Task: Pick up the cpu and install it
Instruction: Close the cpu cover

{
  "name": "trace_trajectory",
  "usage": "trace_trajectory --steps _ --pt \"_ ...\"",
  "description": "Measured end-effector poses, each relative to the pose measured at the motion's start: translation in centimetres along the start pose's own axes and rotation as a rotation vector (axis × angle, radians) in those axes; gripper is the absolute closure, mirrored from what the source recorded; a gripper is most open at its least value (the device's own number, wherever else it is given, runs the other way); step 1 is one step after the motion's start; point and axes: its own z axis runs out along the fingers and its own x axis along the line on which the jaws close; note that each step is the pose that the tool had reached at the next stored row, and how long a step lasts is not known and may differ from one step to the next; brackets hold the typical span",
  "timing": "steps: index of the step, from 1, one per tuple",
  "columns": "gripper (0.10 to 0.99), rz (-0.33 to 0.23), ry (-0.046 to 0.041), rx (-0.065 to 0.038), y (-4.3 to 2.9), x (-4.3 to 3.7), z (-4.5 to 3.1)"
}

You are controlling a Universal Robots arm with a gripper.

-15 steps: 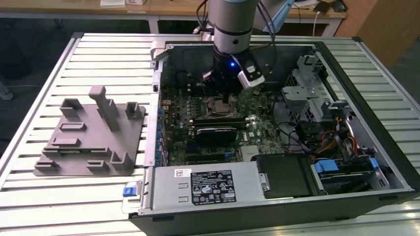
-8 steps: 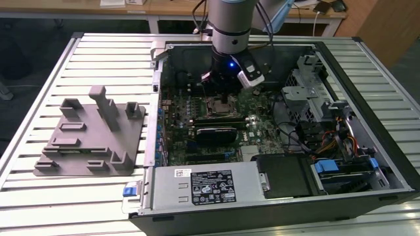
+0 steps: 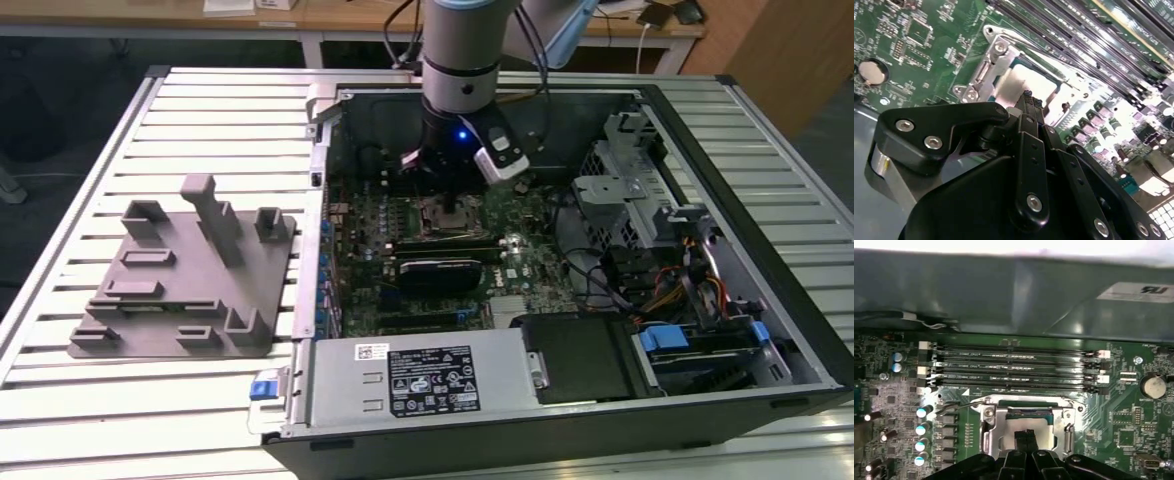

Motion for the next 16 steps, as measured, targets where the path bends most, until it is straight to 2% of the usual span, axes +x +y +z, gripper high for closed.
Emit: trace_trajectory --steps 12,16 --pt "0.98 0.0 -0.0001 0.0 0.0 2.15 0.32" --pt "0.98 0.0 0.0 0.0 0.01 2.61 0.59"
